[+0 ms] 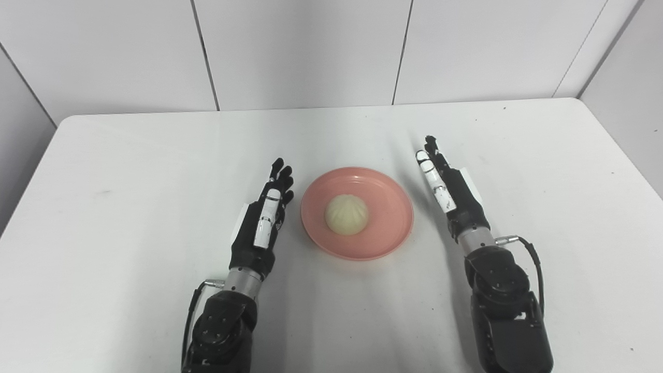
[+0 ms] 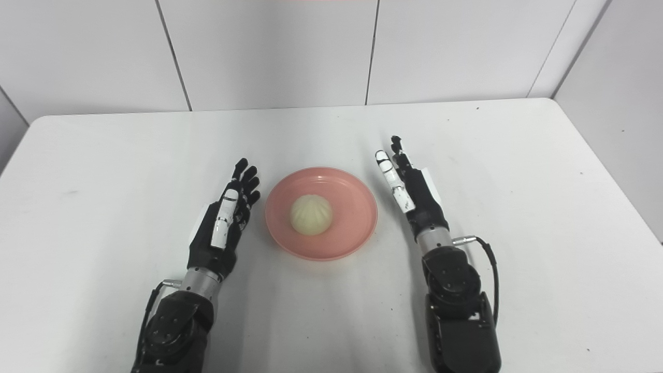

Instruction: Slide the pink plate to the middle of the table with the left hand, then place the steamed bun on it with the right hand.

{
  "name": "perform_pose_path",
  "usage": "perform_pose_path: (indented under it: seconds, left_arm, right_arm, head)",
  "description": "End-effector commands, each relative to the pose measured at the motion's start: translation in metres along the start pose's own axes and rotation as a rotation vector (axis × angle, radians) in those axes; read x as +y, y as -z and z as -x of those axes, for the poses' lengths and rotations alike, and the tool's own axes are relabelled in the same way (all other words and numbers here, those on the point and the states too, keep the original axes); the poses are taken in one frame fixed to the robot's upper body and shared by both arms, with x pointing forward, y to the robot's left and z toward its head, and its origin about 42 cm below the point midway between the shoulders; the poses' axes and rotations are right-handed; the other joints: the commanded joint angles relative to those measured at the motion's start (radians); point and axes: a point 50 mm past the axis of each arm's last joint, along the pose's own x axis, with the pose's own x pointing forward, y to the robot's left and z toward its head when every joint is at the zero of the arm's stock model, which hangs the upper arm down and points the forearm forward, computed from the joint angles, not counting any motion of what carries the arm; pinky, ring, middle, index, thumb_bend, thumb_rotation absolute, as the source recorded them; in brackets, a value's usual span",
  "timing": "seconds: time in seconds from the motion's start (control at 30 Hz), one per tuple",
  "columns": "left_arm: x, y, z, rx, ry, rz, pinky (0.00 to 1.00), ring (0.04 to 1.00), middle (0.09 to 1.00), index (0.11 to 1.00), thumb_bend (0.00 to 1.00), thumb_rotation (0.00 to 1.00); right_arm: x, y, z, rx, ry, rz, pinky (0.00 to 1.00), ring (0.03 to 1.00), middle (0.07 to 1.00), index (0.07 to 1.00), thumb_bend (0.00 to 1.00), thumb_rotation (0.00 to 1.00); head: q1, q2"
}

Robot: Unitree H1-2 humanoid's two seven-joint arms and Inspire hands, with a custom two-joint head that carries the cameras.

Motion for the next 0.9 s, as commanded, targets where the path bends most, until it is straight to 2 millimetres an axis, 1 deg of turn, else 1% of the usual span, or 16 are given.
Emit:
perform_pose_path:
  seconds: [0.0, 0.03, 0.1, 0.23, 0.33, 0.37, 0.5, 0.6, 0.7, 0.87]
  left_arm:
    - [0.011, 0.025, 0.019, 0.078, -0.043, -0.016, 1.0, 1.0, 1.0, 1.0, 0.38, 1.0]
    - [0.012, 0.025, 0.019, 0.074, -0.043, -0.016, 1.0, 1.0, 1.0, 1.0, 0.38, 1.0]
    - [0.012, 0.026, 0.021, 0.069, -0.049, -0.013, 1.0, 1.0, 1.0, 1.0, 0.39, 1.0]
    - [0.014, 0.03, 0.024, 0.068, -0.066, -0.013, 1.0, 1.0, 1.0, 1.0, 0.38, 1.0]
    - [0.015, 0.031, 0.028, 0.068, -0.075, -0.004, 1.0, 1.0, 1.0, 1.0, 0.37, 1.0]
    - [0.015, 0.032, 0.03, 0.069, -0.075, -0.003, 1.0, 1.0, 1.0, 1.0, 0.37, 1.0]
    - [0.015, 0.036, 0.036, 0.065, -0.075, 0.007, 1.0, 1.0, 1.0, 1.0, 0.35, 1.0]
    - [0.014, 0.04, 0.043, 0.076, -0.083, 0.012, 1.0, 1.0, 1.0, 1.0, 0.37, 1.0]
    - [0.014, 0.043, 0.048, 0.077, -0.085, 0.021, 1.0, 1.0, 1.0, 1.0, 0.36, 1.0]
    - [0.015, 0.044, 0.054, 0.076, -0.083, 0.03, 1.0, 1.0, 1.0, 1.0, 0.35, 1.0]
  right_arm:
    - [0.003, -0.012, -0.003, -0.083, 0.013, -0.026, 1.0, 1.0, 1.0, 1.0, 0.37, 1.0]
    - [0.006, -0.009, -0.001, -0.077, 0.014, -0.05, 1.0, 1.0, 1.0, 1.0, 0.37, 1.0]
    - [0.009, -0.002, 0.002, -0.066, 0.017, -0.083, 1.0, 1.0, 1.0, 1.0, 0.33, 1.0]
    - [0.017, 0.011, 0.01, -0.058, 0.033, -0.1, 1.0, 1.0, 1.0, 1.0, 0.28, 1.0]
    - [0.024, 0.021, 0.016, -0.056, 0.029, -0.152, 1.0, 1.0, 1.0, 1.0, 0.28, 1.0]
    - [0.027, 0.023, 0.019, -0.056, 0.03, -0.168, 1.0, 1.0, 1.0, 1.0, 0.27, 1.0]
    - [0.033, 0.029, 0.027, -0.037, 0.036, -0.204, 1.0, 1.0, 1.0, 1.0, 0.26, 1.0]
    - [0.038, 0.035, 0.033, -0.049, 0.003, -0.246, 1.0, 1.0, 1.0, 1.0, 0.23, 1.0]
    - [0.041, 0.04, 0.038, -0.035, -0.023, -0.282, 1.0, 1.0, 1.0, 1.0, 0.22, 1.0]
    - [0.042, 0.045, 0.043, -0.017, -0.046, -0.295, 1.0, 1.0, 1.0, 1.0, 0.21, 1.0]
  head:
    - [0.001, -0.001]
    - [0.004, -0.004]
    - [0.007, -0.006]
    - [0.018, -0.018]
    - [0.024, -0.036]
    - [0.024, -0.036]
    - [0.027, -0.048]
    - [0.037, -0.059]
    - [0.047, -0.061]
    - [0.057, -0.06]
